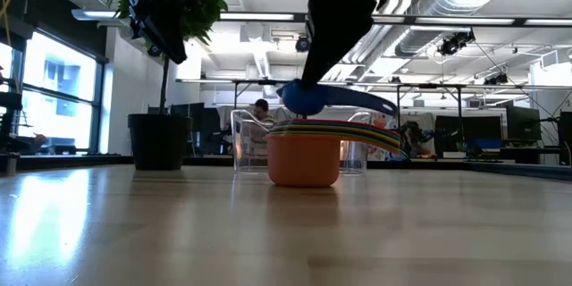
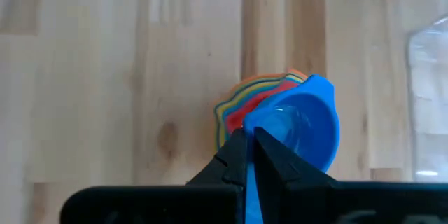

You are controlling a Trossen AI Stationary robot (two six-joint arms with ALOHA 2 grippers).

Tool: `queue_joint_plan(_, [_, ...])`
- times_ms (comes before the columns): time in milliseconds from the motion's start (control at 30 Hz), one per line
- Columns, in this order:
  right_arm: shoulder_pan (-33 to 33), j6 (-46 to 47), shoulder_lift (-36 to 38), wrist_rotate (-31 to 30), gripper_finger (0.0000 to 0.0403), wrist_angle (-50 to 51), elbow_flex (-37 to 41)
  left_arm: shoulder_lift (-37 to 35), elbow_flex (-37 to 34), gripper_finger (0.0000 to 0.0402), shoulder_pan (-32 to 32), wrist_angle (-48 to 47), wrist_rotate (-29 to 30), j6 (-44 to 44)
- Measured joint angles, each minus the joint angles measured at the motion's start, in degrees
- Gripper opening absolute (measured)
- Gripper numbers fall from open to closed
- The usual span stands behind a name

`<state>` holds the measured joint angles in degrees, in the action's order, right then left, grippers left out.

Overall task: Nest measuring cups in basket
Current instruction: Stack the blue measuring cup on top of the red measuring cup, then put the stacked measuring cups into the transparent bin

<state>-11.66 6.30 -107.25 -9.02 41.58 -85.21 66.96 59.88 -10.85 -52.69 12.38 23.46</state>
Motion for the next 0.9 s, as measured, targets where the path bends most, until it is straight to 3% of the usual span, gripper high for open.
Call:
queue_joint_plan(100, [-0.02, -0.23, -0.45, -2.13, 0.0, 0.23, 0.0, 0.0, 0.0, 0.0062, 0.0, -0.02, 0.0, -0.02])
queue_joint_plan(400, [0.54, -1.47, -0.45, 0.14, 0.0003, 0.47, 0.0, 0.0, 0.0, 0.0062, 0.0, -0.02, -0.02, -0.22])
queue_joint_plan(900, [0.76, -1.46, -0.45, 1.51, 0.0067, 0.57, 0.0, 0.0, 0.0, 0.0062, 0.0, -0.02, -0.04, -0.39])
